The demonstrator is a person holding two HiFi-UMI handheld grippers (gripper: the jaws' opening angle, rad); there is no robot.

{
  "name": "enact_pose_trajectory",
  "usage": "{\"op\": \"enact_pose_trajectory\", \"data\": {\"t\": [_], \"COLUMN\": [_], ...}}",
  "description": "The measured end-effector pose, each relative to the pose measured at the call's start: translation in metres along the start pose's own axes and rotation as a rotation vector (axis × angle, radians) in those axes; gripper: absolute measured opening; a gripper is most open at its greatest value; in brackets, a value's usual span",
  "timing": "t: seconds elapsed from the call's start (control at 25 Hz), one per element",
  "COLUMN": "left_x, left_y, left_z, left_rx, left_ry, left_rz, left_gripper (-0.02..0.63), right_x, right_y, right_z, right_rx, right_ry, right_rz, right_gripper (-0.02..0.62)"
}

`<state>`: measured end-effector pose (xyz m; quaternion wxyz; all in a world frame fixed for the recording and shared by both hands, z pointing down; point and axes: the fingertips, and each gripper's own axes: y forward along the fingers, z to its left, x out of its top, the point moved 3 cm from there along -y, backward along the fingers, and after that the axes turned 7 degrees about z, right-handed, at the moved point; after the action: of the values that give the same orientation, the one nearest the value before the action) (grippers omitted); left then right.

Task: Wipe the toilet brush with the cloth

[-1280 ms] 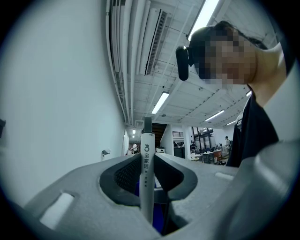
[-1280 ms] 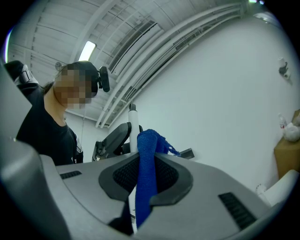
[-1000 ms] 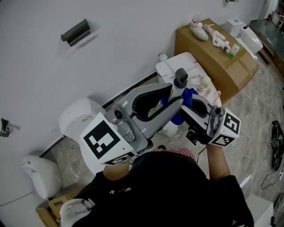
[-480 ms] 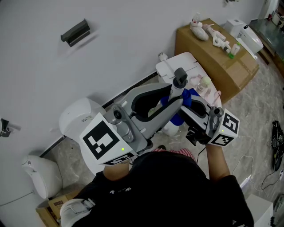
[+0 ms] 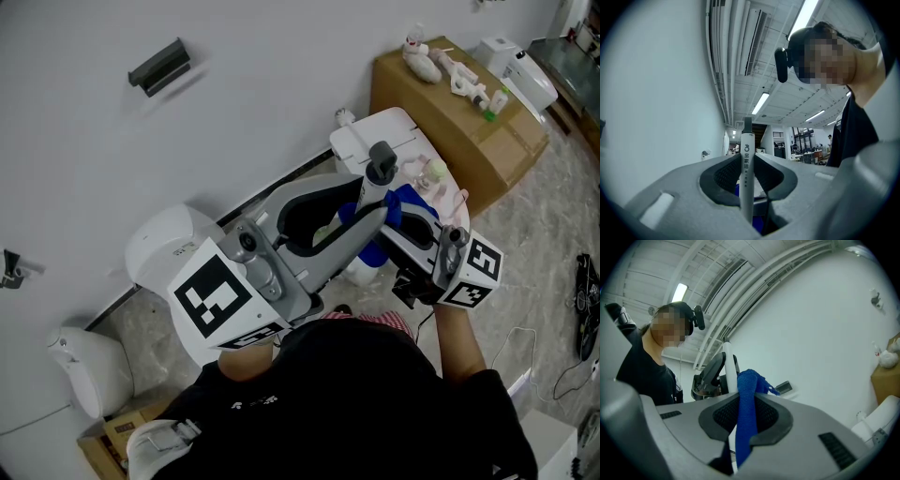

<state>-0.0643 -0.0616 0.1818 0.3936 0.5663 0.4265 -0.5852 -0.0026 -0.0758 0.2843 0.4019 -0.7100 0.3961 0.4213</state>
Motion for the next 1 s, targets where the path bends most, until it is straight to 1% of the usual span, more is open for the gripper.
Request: {"op": "enact_pose_trajectory", "data": {"t": [0.56, 1.0], "left_x": [0.003, 0.005], "left_y": [0.0, 0.001], "left_z": [-0.002, -0.003], "left_rx": [-0.001, -0.014], "left_ry": [0.001, 0.004], "left_rz": [-0.011, -0.015], "left_gripper": [0.091, 0.091], "right_x": [-0.014, -0.027], "right_y": [-0.002, -0.005], "right_z": [-0.006, -0.012], "right_rx": [-0.006, -0.027], "right_ry": [0.061, 0.103], "right_rz": [0.012, 0.017], "right_gripper": [0.063, 0.063]}}
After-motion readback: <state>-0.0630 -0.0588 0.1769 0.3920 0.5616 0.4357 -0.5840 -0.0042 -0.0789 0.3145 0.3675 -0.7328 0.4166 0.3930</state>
